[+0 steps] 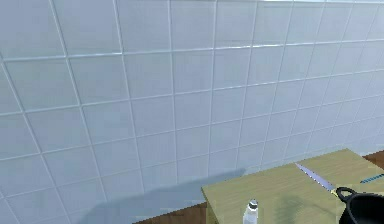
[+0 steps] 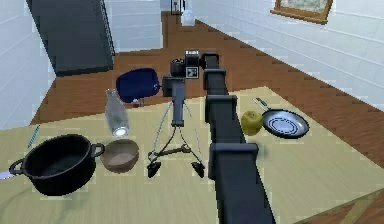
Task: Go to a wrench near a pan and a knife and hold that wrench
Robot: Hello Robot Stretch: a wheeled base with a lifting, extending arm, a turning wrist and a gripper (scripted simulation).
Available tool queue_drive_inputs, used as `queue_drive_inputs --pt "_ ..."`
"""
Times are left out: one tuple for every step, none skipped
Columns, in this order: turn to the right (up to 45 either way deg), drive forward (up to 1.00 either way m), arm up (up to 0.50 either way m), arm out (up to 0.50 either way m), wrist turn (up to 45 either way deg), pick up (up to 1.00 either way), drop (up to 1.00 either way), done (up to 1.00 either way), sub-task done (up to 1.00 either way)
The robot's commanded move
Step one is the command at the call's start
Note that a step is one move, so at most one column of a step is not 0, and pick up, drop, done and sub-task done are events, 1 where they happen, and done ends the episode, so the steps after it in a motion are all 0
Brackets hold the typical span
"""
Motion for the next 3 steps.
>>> queue_drive_inputs --pt "0.0 0.0 0.0 0.0 45.0 0.0 0.0 0.0 0.0" --pt "0.0 0.0 0.0 0.0 45.0 0.0 0.0 0.0 0.0" --pt "0.0 0.0 0.0 0.0 42.0 0.0 0.0 0.0 0.0"
